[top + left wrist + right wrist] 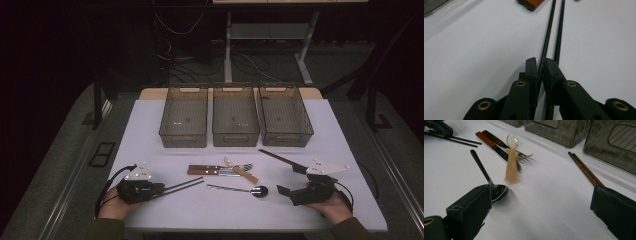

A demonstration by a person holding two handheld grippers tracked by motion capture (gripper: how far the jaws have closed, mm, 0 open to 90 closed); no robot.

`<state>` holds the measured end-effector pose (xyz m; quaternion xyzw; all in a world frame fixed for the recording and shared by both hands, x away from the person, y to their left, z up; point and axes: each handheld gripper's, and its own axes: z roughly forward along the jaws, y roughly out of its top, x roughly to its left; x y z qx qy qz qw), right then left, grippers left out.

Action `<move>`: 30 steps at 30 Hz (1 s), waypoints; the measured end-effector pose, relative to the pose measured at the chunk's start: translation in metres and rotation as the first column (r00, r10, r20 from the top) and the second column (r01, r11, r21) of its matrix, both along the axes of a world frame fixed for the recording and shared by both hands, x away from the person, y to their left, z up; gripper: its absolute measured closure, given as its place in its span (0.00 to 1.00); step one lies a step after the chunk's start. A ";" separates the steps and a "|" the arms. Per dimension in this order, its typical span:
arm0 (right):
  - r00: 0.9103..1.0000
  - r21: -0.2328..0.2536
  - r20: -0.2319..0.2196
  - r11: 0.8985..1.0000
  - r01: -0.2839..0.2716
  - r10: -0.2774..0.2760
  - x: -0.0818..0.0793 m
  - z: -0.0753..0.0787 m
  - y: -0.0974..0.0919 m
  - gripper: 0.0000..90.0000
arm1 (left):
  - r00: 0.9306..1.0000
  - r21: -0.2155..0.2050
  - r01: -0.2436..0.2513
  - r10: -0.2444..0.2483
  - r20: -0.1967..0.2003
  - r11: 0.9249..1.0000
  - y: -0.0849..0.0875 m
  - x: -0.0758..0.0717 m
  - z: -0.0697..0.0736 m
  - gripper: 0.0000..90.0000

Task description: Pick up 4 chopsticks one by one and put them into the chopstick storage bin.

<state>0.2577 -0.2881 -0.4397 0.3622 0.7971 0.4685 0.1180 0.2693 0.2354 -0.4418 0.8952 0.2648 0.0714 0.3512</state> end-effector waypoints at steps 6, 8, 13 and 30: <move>1.000 -0.001 0.001 1.000 -0.001 0.001 0.000 0.000 0.000 0.04 | 1.000 0.008 0.027 -0.027 0.004 1.000 0.000 0.001 0.000 0.93; 1.000 -0.002 0.002 1.000 -0.001 0.001 0.000 0.000 0.000 0.04 | 0.999 0.007 0.034 -0.034 0.005 0.999 0.000 0.002 0.000 0.93; 1.000 -0.001 0.001 1.000 -0.001 0.001 0.000 0.000 0.000 0.04 | 0.998 0.001 0.058 -0.058 0.002 0.998 0.001 0.004 0.000 0.94; 1.000 0.002 0.001 1.000 0.001 -0.001 0.000 0.000 0.000 0.04 | 0.995 0.008 0.098 -0.098 0.003 0.995 0.002 0.006 0.003 0.95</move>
